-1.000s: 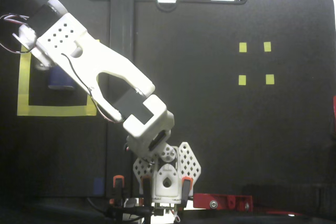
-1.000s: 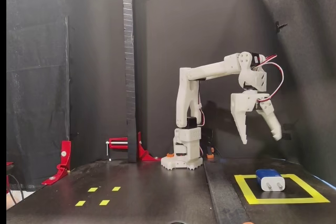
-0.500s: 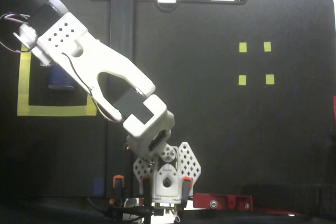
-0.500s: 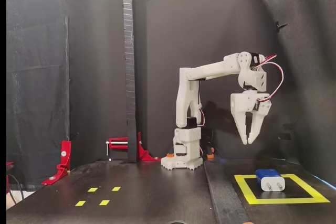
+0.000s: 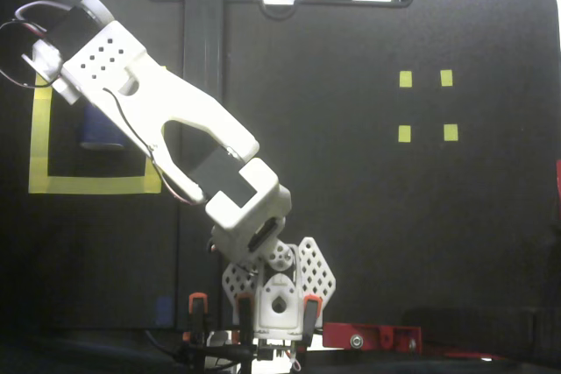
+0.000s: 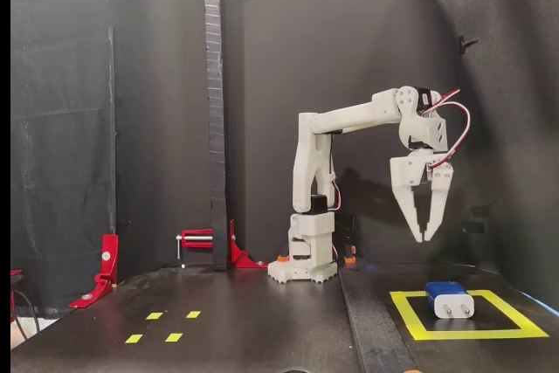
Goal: Grasp the block and place it in the designated area.
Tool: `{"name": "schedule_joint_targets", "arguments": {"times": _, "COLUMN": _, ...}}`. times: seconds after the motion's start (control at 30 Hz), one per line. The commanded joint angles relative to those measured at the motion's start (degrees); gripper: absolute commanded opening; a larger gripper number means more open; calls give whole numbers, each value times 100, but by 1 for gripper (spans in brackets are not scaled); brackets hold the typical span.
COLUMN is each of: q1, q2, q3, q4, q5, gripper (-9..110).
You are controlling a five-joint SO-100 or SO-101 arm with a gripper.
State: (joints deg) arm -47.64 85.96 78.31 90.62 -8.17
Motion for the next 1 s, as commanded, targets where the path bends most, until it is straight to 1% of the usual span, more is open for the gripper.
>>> {"name": "schedule_joint_targets", "arguments": {"times": 0.0, "q1": 114, "q2": 264, "q3": -62, "q4": 18, "q5": 1169, "gripper": 0}}
{"name": "schedule_joint_targets", "arguments": {"times": 0.03, "q1": 149, "q2": 264, "q3": -62, "q4": 53, "q5": 1503, "gripper": 0}}
{"name": "schedule_joint_targets", "arguments": {"times": 0.1, "q1": 167, "q2": 264, "q3": -62, "q4": 123, "q5": 1758, "gripper": 0}}
{"name": "schedule_joint_targets", "arguments": {"times": 0.37, "q1": 229, "q2": 264, "q3": -62, "q4": 158, "q5": 1767, "gripper": 0}}
{"name": "schedule_joint_targets", "arguments": {"times": 0.5, "q1": 431, "q2": 264, "q3": -62, "q4": 141, "q5": 1767, "gripper": 0}}
{"name": "schedule_joint_targets", "arguments": {"times": 0.67, "q1": 1169, "q2": 264, "q3": -62, "q4": 79, "q5": 1731, "gripper": 0}}
{"name": "schedule_joint_targets", "arguments": {"times": 0.87, "q1": 2470, "q2": 264, "q3": -62, "q4": -167, "q5": 1687, "gripper": 0}}
{"name": "schedule_joint_targets", "arguments": {"times": 0.97, "q1": 3129, "q2": 272, "q3": -62, "q4": -167, "q5": 1512, "gripper": 0}}
